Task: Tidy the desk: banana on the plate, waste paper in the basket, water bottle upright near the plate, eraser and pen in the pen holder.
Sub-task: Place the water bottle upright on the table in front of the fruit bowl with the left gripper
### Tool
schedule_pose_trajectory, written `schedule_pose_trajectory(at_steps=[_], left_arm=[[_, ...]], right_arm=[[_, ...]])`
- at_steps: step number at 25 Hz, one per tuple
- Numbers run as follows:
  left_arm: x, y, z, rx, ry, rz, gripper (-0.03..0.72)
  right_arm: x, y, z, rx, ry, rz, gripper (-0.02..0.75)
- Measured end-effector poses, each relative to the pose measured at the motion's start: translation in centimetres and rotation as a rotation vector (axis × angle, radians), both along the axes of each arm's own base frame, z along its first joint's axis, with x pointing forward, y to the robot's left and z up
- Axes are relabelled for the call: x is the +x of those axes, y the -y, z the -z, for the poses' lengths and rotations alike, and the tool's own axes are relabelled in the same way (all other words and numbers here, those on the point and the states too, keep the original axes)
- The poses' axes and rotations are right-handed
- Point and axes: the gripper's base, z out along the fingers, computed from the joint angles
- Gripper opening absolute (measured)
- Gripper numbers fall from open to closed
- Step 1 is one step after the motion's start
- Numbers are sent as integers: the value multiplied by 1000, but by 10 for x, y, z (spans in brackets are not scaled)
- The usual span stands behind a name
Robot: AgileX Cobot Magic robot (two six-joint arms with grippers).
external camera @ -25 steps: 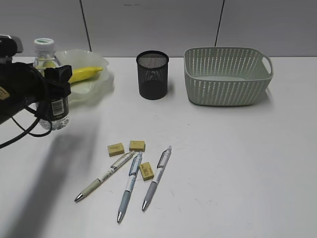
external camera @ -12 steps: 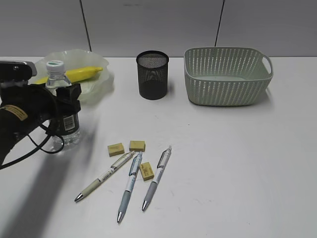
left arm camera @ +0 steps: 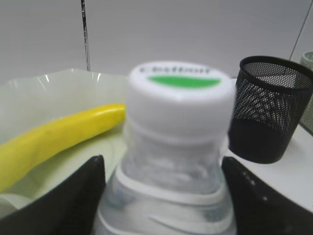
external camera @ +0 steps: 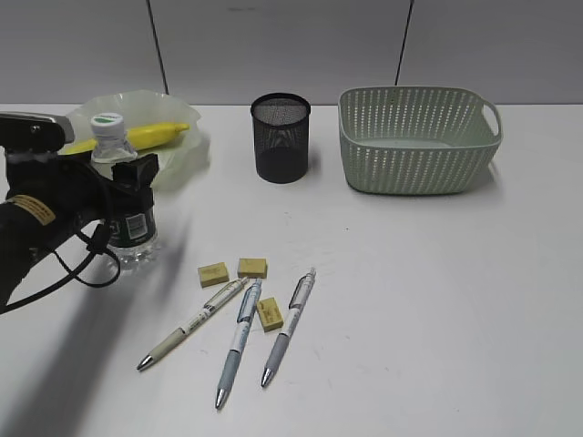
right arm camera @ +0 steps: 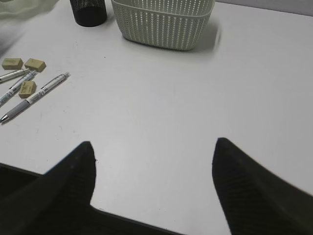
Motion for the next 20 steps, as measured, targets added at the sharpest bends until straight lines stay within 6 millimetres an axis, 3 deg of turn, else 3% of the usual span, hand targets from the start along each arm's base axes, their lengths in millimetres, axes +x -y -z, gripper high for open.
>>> schedule_pose_trajectory(at_steps=[8,14,20], left_arm=[[-10,-4,-40,-48,136,-1,539],[-26,-9,-95,-91,249,1,538],[-62,-20,-134,9,-20,20,537]], right_arm=[[0,0,0,0,0,0,582],[0,0,0,0,0,0,582],[0,0,0,0,0,0,582]])
